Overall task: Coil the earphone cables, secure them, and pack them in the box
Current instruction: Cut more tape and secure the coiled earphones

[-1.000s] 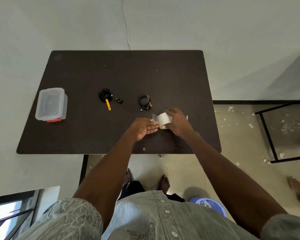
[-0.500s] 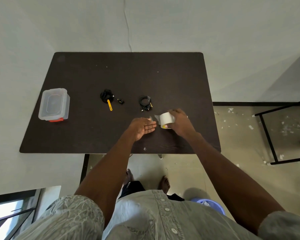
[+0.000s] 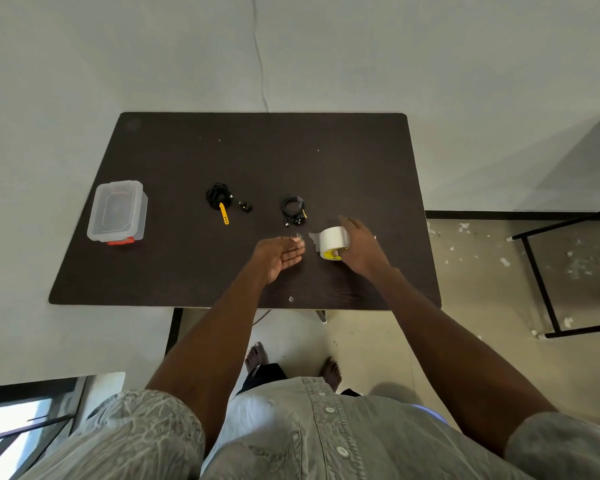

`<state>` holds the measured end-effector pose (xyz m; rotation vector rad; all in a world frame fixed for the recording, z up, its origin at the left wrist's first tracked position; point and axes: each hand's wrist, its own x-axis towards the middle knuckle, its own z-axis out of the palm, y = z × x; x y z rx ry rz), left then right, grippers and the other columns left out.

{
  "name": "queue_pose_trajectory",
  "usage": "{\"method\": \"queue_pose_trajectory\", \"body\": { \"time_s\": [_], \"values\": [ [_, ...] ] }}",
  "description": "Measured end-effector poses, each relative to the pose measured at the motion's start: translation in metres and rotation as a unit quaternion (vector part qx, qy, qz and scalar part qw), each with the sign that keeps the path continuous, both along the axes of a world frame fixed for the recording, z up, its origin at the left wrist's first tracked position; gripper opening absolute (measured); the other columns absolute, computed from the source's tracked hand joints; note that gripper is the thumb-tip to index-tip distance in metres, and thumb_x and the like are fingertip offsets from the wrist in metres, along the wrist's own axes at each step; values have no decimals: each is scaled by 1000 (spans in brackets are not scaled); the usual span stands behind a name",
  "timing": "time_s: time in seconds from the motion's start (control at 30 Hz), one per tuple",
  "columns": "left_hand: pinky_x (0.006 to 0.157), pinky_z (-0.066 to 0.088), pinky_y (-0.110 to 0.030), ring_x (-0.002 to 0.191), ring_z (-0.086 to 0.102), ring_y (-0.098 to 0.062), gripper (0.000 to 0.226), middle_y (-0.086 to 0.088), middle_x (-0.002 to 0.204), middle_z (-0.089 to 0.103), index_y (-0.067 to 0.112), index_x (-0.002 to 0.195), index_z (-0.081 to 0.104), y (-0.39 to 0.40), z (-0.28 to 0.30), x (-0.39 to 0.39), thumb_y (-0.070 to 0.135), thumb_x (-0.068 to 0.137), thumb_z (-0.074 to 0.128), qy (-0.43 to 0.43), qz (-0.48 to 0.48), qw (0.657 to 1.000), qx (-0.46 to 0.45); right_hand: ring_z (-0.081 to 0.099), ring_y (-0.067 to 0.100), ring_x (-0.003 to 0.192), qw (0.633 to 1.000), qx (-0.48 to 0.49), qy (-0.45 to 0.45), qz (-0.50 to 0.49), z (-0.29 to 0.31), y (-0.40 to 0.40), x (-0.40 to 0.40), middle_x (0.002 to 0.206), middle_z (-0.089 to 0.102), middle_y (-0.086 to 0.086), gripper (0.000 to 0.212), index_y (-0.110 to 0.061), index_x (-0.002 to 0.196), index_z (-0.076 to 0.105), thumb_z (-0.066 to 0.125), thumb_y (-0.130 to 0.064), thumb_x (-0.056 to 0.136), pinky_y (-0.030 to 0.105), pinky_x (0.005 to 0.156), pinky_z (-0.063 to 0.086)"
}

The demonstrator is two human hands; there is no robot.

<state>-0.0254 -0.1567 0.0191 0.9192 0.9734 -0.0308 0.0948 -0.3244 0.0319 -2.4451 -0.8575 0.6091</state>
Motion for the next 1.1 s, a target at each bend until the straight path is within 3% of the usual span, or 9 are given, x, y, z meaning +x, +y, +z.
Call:
{"method": "queue_pose_trajectory", "body": {
  "time_s": [0.17, 0.3, 0.4, 0.5, 0.67, 0.9, 1.0, 1.1],
  "values": [
    [91, 54, -39, 96, 69, -26, 22, -17, 103, 70, -6, 110, 63, -1, 3, 1, 0, 89, 60, -7, 3, 1000, -8, 48, 32, 124, 999, -15, -6, -29, 1, 0, 0, 136, 51, 14, 62, -8, 138, 44, 68, -11, 81, 35, 95, 40],
    [88, 55, -38, 97, 69, -27, 26, -18, 106, 70, -6, 113, 63, -1, 7, 2, 3, 89, 60, -8, 14, 1000, -8, 55, 30, 112, 998, -12, -8, -57, 3, 2, 5, 125, 58, 13, 55, -9, 128, 56, 74, -25, 79, 34, 86, 44],
    [92, 53, -40, 99, 68, -27, 26, -18, 105, 70, -6, 113, 63, -1, 10, 2, 3, 88, 61, -10, 19, 1000, -3, 60, 24, 90, 995, -24, 20, -94, 2, 3, 14, 108, 61, 12, 39, -6, 107, 66, 72, -35, 81, 32, 73, 46],
    [89, 54, -37, 102, 68, -29, 27, -19, 107, 69, -6, 113, 63, 0, 12, 1, 3, 87, 62, -9, 20, 1000, 8, 61, 18, 77, 991, -41, 58, -116, 1, 2, 22, 90, 65, 5, 26, -6, 100, 67, 68, -29, 87, 27, 65, 44],
    [87, 55, -37, 96, 68, -27, 24, -16, 100, 70, -4, 111, 64, 6, 12, 0, 3, 88, 60, -8, 27, 1000, 13, 59, 13, 68, 985, -58, 73, -142, -4, 2, 31, 82, 63, 4, 17, -8, 94, 65, 62, -24, 93, 23, 54, 42],
    [86, 55, -36, 93, 68, -25, 15, -14, 97, 70, -2, 101, 65, 21, 13, -4, 2, 91, 55, -14, 39, 999, 15, 58, 20, 75, 979, -93, 75, -164, -14, 9, 36, 88, 64, 11, 16, -6, 82, 58, 53, -16, 94, 30, 63, 43],
    [86, 55, -36, 92, 68, -25, 13, -14, 96, 70, -1, 99, 66, 29, 13, -7, 1, 90, 55, -17, 39, 999, 10, 57, 18, 78, 974, -107, 90, -179, -17, 10, 35, 91, 64, 8, 23, -5, 92, 62, 59, -28, 92, 28, 64, 43],
    [86, 55, -36, 93, 69, -24, 13, -13, 97, 71, 2, 96, 66, 42, 10, -9, 0, 90, 55, -22, 30, 999, 1, 55, 20, 89, 978, -32, -28, -204, -13, 29, 21, 97, 64, 8, 23, -8, 95, 65, 59, -29, 89, 33, 73, 46]
  ]
}}
